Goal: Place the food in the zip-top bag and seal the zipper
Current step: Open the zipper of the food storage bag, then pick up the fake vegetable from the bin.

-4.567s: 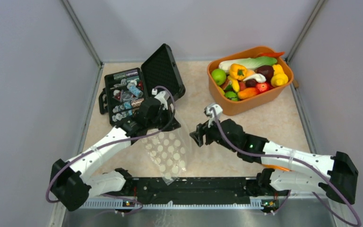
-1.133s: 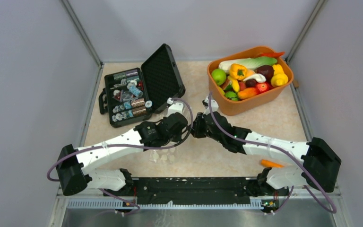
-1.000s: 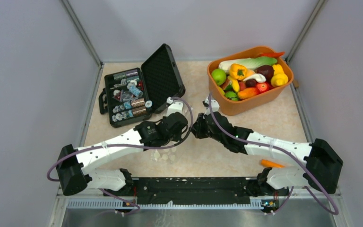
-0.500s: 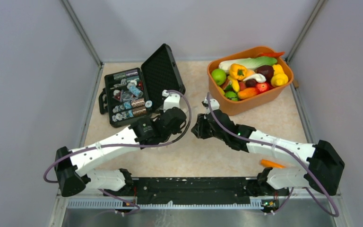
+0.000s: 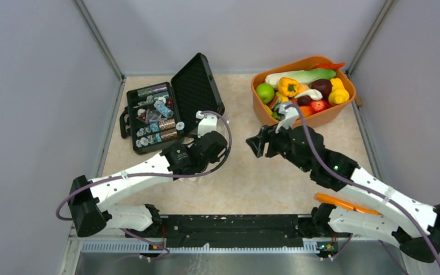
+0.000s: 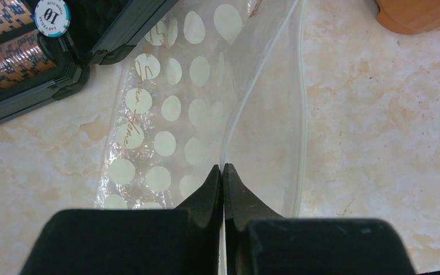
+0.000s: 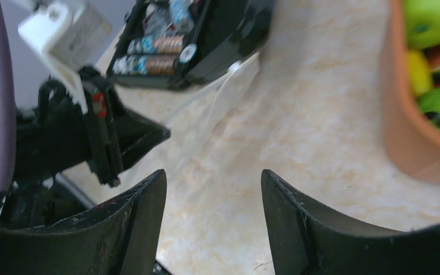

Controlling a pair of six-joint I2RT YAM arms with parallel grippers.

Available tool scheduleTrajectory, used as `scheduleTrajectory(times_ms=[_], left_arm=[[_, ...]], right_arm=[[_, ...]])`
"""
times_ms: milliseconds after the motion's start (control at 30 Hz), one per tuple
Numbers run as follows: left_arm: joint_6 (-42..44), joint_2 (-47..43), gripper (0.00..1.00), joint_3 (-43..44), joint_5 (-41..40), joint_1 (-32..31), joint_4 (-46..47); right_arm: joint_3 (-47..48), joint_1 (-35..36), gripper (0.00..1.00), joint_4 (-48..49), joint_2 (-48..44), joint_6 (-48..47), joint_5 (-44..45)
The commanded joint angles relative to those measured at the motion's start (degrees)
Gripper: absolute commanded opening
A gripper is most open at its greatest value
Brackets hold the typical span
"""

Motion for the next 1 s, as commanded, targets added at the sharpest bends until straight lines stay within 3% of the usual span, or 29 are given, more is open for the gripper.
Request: scheduleTrajectory(times_ms=[0,67,233,400,600,767,967], left_arm=[[1.9,-2.2,0.0,-0.8,1.6,0.2,4.5],[2.9,-2.3,0.0,-1.3,3.2,0.2,6.0],[3.3,-2.4,0.0,-1.9,6.1,0.4,7.8],[3.3,-2.7,0.0,-2.6,7.1,0.3,8.2],[3.8,-2.6,0.0,-2.6,8.8,0.4,8.8],[3.4,-2.1,0.0,-2.8,9.5,0.4,9.1],[4.1,-2.3,0.0,-2.8,9.4,0.4,9.0]], right_arm=[[6.6,-4.4,0.61,-5.9,-3.4,-3.4,16.0],[8.9,-14.4,0.6,-8.0,-1.8,-2.7,14.4],[7.4,-43.6,0.6,-1.3,2.8,5.7,-5.1],[5.9,-60.3,0.57,8.1,11.4,16.9,-21.2],[6.1,-61.4,0.58,11.2,18.1,22.2,-17.4],[4.1,-62.1,0.57,17.9,21.9,23.4,-19.0],[7.2,-62.1,0.56,15.7,26.6,24.2,-18.3]])
